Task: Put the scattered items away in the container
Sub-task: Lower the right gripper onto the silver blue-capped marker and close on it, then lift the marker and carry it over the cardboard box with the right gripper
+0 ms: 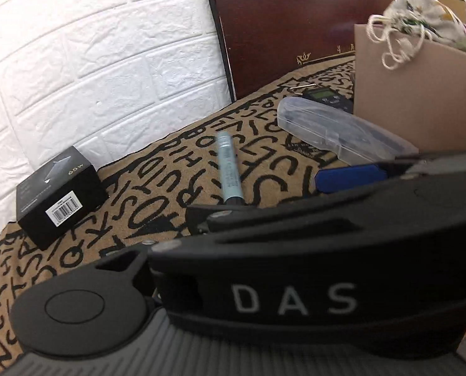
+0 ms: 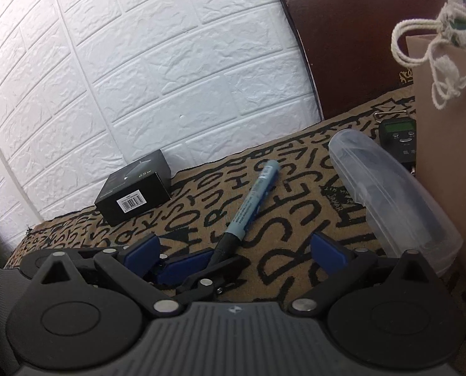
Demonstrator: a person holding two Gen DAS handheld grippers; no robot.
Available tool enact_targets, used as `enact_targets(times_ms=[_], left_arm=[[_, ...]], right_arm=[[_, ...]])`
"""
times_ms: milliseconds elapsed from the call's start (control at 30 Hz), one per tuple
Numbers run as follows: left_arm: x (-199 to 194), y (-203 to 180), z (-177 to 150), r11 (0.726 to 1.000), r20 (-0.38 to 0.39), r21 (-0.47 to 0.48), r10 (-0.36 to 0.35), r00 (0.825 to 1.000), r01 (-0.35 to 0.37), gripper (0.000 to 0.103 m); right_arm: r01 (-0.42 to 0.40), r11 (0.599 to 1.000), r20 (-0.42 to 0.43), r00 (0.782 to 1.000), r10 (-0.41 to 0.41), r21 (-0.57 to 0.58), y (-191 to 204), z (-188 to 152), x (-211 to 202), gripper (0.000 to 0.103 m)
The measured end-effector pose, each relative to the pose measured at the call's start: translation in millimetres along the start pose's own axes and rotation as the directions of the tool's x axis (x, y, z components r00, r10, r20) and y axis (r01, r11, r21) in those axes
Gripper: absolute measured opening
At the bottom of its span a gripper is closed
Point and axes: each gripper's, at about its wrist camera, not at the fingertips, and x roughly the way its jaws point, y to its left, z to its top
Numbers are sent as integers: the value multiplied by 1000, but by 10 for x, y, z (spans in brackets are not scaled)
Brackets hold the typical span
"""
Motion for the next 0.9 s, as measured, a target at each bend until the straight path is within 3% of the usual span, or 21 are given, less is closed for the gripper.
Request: enact_targets(times_ms=[200, 433, 500, 633, 900], left_arm=[[-146, 106, -99, 999, -10, 19, 25, 1000, -25, 16], [-249, 135, -202, 999, 2, 25, 47, 999, -47, 16], [-254, 93, -200, 997, 5, 33, 66, 998, -66, 16], [-264, 61, -195, 996, 6, 15, 83, 997, -83, 16], [-583, -23, -363, 999, 32, -24, 34, 999, -33, 19]], right_arm=[[7, 998, -29, 1000, -9, -57, 36, 9, 46, 103], [-21, 993, -82, 997, 12, -116, 138, 160, 380, 103], [-12, 986, -98, 995, -5, -166, 184, 183, 468, 89], [-59, 964, -132, 991, 25, -261, 227, 209, 562, 45], [-156, 928, -164, 981, 105, -338, 279, 60, 249, 45]])
